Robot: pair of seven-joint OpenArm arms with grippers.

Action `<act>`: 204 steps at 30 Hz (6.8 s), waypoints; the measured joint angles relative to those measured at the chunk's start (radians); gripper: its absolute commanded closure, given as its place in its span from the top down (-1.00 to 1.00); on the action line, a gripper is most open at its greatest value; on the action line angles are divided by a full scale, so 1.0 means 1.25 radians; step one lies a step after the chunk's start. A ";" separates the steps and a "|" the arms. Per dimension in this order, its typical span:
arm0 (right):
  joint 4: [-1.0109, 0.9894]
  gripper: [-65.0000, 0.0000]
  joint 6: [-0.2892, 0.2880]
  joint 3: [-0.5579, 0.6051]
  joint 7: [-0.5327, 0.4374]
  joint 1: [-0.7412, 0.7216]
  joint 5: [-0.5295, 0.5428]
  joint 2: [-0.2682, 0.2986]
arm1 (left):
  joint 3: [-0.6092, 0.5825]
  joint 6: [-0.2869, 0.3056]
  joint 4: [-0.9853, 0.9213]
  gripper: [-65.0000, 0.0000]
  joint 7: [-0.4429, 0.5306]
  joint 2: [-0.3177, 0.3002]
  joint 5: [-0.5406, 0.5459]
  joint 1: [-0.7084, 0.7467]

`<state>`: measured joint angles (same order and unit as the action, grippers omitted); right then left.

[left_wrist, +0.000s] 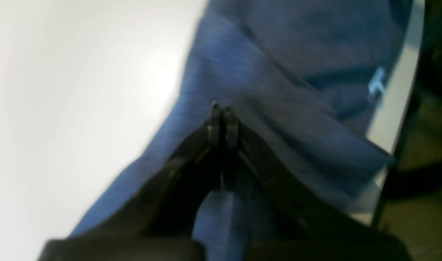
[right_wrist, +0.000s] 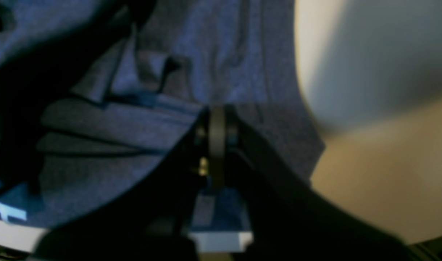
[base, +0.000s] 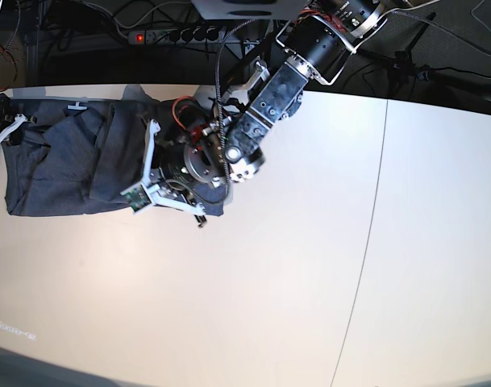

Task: Fold the T-shirt properly
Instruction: 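Lay the hem end down on the strip's middle with the left gripper, then slide the left gripper back along the folded strip, smoothing it, then release the left gripper and withdraw it from the folded shirt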

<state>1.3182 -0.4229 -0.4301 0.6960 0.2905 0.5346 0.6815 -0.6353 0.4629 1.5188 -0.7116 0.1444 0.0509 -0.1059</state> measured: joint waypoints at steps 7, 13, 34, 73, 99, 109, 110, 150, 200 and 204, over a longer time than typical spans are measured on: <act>0.000 -1.00 0.000 0.000 0.000 0.000 0.000 0.000 | 0.156 0.074 -0.005 -1.00 -0.025 -0.002 0.137 0.012; 0.000 -1.00 0.000 0.000 0.000 0.000 0.000 0.000 | 0.159 0.115 -0.091 -1.00 -0.019 0.000 0.149 0.032; 0.002 -1.00 0.000 0.000 0.000 0.000 0.001 0.000 | 0.156 0.160 -0.136 -1.00 -0.084 0.002 0.421 -0.070; 0.105 0.11 0.000 0.001 0.060 -0.094 0.013 -0.001 | 0.148 0.169 -0.368 -1.00 0.085 0.005 0.186 -0.069; 0.091 0.11 0.000 0.000 0.063 -0.098 0.016 0.024 | 0.147 0.224 -0.355 -1.00 0.140 -0.216 0.369 -0.076; -0.020 0.11 0.000 -0.001 0.065 -0.171 0.057 -0.002 | 0.151 0.221 -0.311 -1.00 0.003 -0.230 0.448 -0.080; -0.040 0.11 0.000 -0.001 0.062 -0.190 0.058 -0.004 | 0.151 0.221 -0.301 -1.00 -0.013 -0.233 0.456 -0.079; -0.253 0.11 -0.020 -0.001 0.077 -0.312 0.111 -0.058 | 0.173 0.198 -0.130 -1.00 -0.038 -0.034 0.340 -0.085; -0.249 0.11 -0.076 0.140 0.200 -0.325 0.303 -0.052 | 0.174 0.193 -0.192 -1.00 -0.084 -0.143 0.374 -0.089; -0.248 0.11 -0.078 0.161 0.196 -0.331 0.309 -0.074 | 0.191 0.193 -0.192 -1.00 -0.108 -0.150 0.388 -0.088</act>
<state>1.0088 -0.5209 -0.2283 0.9405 -0.1226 0.9207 0.5892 -0.3962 0.7040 1.2785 -0.8467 -0.0425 0.5354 -0.2161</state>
